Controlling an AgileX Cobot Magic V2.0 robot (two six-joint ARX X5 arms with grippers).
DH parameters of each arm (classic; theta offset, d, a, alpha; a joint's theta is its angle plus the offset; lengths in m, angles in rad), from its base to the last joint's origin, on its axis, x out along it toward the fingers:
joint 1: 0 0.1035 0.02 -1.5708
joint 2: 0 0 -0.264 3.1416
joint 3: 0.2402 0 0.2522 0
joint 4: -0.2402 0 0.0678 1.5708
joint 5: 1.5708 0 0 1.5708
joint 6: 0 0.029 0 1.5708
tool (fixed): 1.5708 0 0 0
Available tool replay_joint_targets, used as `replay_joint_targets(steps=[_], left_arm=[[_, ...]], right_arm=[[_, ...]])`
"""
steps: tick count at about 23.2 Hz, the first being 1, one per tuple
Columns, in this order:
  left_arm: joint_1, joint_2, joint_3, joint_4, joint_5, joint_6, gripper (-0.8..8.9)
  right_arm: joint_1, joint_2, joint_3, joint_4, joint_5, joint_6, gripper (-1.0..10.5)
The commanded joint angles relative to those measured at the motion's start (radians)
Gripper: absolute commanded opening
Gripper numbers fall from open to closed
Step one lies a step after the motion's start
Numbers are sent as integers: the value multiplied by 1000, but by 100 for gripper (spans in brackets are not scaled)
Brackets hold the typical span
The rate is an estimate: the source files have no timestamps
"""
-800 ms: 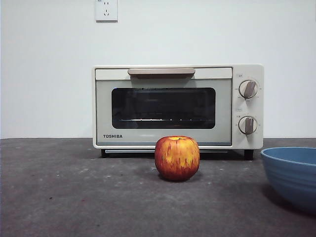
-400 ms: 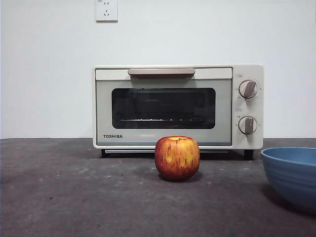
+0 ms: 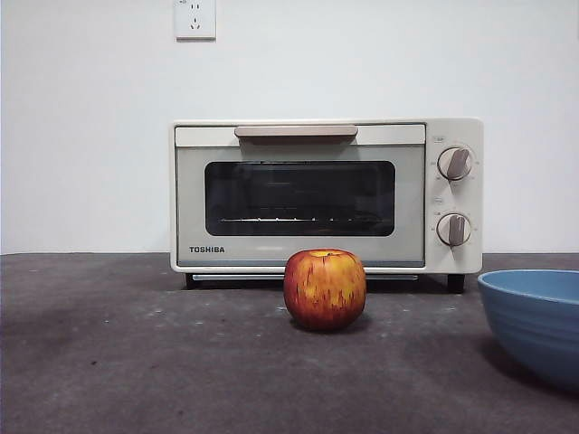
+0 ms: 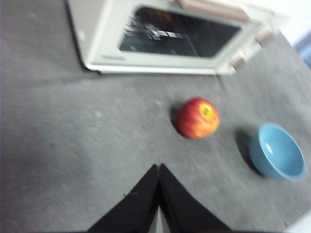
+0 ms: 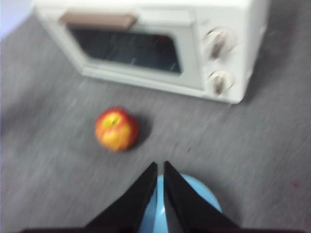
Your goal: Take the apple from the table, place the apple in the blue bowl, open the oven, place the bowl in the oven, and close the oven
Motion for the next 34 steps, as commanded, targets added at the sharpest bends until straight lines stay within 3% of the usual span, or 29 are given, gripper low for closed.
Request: replay_joint_targets(steps=[1,10,11,12,13,14,21,30,34], left_arm=[[-38,13,35,-39,2,55,7],[-72,13,39,-60,2,61,7],[-72,13,39,-60,2,61,7],[-72,13,39,-60,2,61,7],[-72,13,39,-60,2,61,7],[-72,13,39,-60,2,61,7],[-72,13,39,-55,2,61,7],[-72,13,39,-53,2,61,7],[-72,13,39,-53,2,61,7]], right_arm=[[48,47,72,-82,-5,-95,4],[122,77,95,-109,7,-111,35],[122,78,95,-110,9,-109,139],[122,81,95,-110,19,-100,322],[122,82,95,-110,55,-58,454],[122,92,95,-111,87,-34,529],[153,182,95,-66,83,-30,532],[393,558,117,224,86,78,532],[460,772,232,238,153,81,532]])
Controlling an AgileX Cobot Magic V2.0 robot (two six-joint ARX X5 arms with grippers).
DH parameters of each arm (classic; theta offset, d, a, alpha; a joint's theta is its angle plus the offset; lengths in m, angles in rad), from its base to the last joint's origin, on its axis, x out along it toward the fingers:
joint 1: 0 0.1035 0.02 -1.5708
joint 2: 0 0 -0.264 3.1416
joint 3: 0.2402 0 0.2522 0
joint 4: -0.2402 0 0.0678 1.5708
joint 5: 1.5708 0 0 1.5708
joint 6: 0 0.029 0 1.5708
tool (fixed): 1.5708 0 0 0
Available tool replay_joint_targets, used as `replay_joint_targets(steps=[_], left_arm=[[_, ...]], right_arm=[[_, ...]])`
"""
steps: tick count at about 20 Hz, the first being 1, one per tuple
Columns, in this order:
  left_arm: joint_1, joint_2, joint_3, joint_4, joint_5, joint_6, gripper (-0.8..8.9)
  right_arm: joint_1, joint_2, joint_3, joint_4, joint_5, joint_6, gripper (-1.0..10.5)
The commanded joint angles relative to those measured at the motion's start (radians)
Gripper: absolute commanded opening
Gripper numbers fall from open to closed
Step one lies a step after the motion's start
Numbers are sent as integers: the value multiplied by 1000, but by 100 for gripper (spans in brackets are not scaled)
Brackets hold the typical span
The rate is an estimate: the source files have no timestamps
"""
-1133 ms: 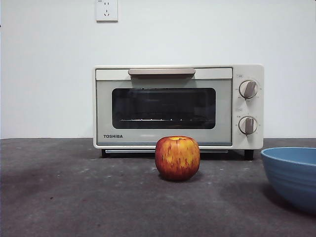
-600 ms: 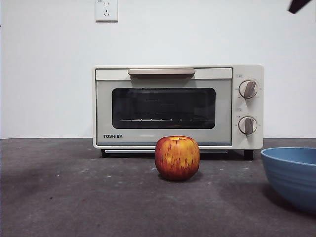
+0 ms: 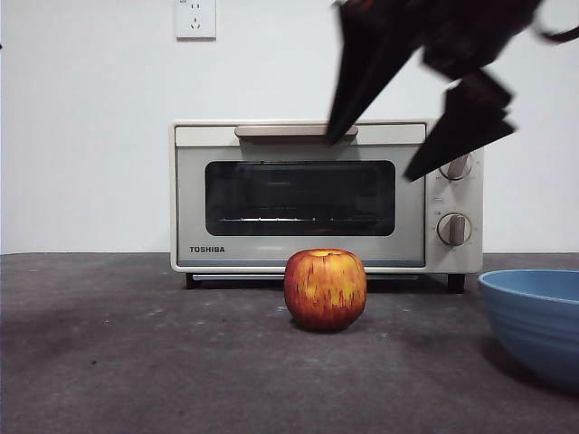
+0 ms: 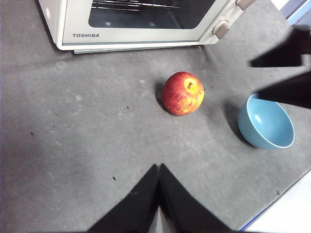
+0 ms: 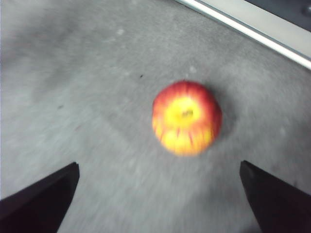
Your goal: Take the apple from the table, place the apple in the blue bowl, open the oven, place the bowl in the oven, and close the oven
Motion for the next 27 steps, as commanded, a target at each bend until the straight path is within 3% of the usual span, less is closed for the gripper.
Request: replay_joint_targets(steps=[1,10,18,20,23,27], left_arm=[[-3,6,20,10,2,8,7],[-3,6,20,11,2,9,7],[-3,6,20,11,2,9,7],[-3,6,20,12,2,9,7],[-3,6,20,11,2,9,7],[-3,6,20,12,2,10,7]], right_arm=[[34,122,89,11,30,15,532],[64,409,209,20,136,15,532],[64,503,209,66,143,41,528],[64,505,209,63,163,58,473],[64,505,209,53,164,77,293],[64,502,210,49,146,79,266]])
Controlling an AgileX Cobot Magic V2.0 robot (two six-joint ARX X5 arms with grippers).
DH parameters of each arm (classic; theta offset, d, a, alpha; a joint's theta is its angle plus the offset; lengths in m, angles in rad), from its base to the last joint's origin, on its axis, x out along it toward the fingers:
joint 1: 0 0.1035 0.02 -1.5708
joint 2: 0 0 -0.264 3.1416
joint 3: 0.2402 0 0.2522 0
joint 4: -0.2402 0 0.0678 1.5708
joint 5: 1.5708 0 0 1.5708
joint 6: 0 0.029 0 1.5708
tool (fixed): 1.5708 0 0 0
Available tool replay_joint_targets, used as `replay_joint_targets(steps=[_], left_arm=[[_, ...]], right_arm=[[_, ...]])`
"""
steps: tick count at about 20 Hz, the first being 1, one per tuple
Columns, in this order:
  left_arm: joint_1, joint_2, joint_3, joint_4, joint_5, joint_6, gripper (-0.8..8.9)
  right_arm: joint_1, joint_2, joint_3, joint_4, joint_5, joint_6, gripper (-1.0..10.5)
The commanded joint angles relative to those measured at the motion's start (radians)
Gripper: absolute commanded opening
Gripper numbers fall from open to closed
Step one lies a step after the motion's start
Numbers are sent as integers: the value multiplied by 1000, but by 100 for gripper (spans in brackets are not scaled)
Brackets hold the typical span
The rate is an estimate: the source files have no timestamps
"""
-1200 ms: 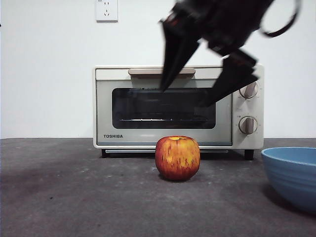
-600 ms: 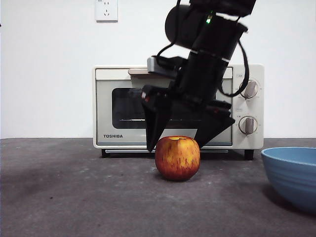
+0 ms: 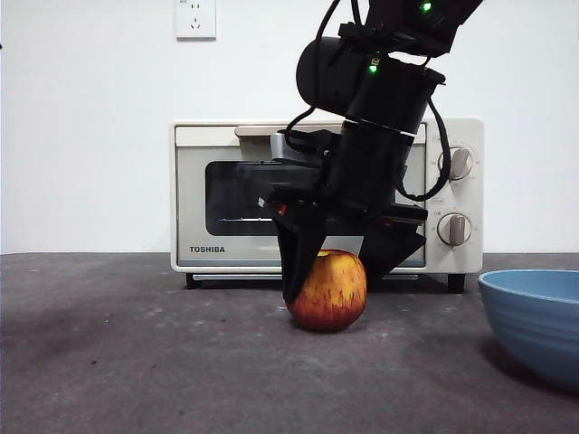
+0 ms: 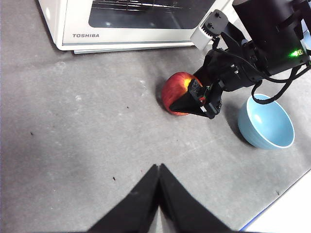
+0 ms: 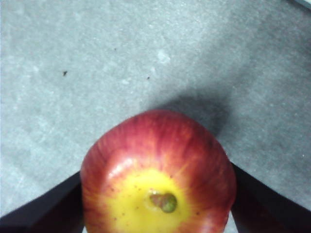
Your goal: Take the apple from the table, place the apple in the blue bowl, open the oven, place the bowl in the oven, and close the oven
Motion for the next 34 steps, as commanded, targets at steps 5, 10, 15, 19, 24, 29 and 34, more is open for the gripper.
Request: replay_joint_targets(steps=[5,10,15,19,24,29,34], left_arm=[[-3,6,20,34,2,9,7],[-3,12,20,37,2,10,7],[-3,13,20,57,2,9,7],[-3,13,20,63,2,9,7],[-3,13,20,63,2,9,7],[-3,18,20,61,2,8,7],[-5,33,20,62,2,9,7]], right_arm=[[9,-74,34,-46,-26,16,266],[9,-282,37,-171,-24,13,266],[9,-496,36,-381,90,-6,267],[2,-633,-34,-470,178,-5,268],[-41,-780,-301,-400,183,41,292],[-70,-807,-474,-278,138,84,408],[-74,-802,-481,-252,159,108,457]])
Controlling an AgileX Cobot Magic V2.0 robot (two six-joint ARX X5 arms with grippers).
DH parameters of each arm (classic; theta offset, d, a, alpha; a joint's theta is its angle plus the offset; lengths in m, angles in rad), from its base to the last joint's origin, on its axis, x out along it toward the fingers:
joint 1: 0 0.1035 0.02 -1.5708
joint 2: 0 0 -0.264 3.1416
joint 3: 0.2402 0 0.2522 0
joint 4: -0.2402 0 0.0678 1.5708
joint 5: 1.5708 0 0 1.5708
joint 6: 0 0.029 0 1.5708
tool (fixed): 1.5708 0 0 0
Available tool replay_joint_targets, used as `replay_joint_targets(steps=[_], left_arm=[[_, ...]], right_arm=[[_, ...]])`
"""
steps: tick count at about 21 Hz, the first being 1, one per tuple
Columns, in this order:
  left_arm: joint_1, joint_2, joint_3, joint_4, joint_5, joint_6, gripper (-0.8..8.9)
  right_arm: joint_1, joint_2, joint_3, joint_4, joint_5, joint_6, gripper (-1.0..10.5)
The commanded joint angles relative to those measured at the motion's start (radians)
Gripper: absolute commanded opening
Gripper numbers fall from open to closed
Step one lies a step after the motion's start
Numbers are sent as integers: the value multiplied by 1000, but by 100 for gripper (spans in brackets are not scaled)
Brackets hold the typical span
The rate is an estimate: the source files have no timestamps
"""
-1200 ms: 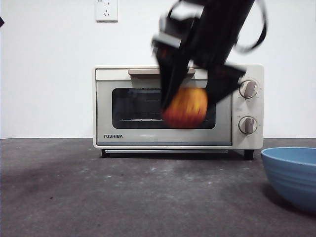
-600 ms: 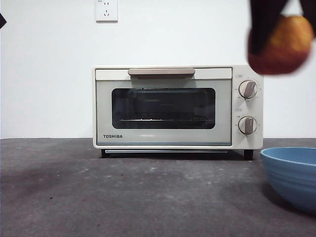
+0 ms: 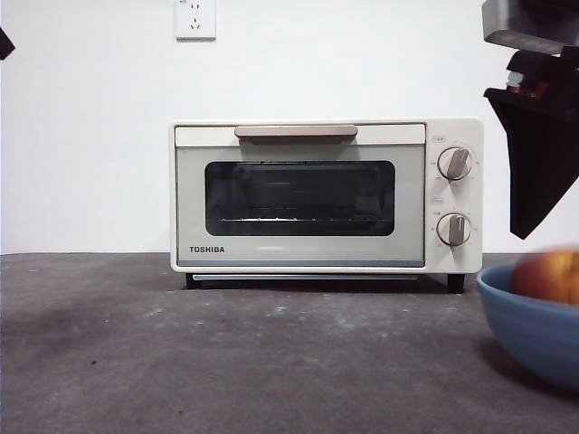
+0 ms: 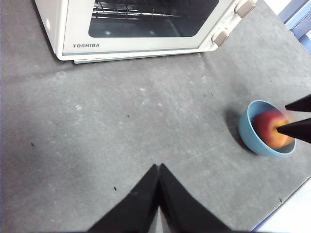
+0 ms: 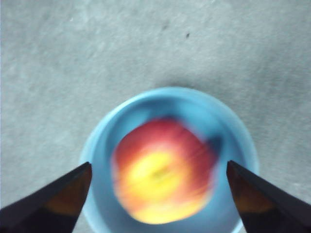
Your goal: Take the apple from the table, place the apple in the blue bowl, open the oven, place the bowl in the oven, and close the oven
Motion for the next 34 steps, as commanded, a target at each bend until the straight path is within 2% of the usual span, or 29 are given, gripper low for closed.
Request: replay_joint_targets(steps=[1,7,13,16,23,28,34], left_arm=[[-8,9,20,15,2,9,7],[-11,16,20,45,2,7,7],[-85,113,34,167,-9,-3,7],[-142,222,83,259,-85,-3,7],[-204,605,337,460,-89,2,7],[-215,813,518,489,-90,9,7],[-230,978,652,497,-102,25,7]], right_arm=[[-8,8,11,-11,11,22,472],[-14,1,34,14,37,8,473],[-56,-39,140,-93,63,-21,472],[-111,-84,142,-186,75,-52,472],[-221,-204,141,-286,78,-71,472],[-242,-229,141,-314,62,-70,472],[-244,-229,141,-319,63,-69,472]])
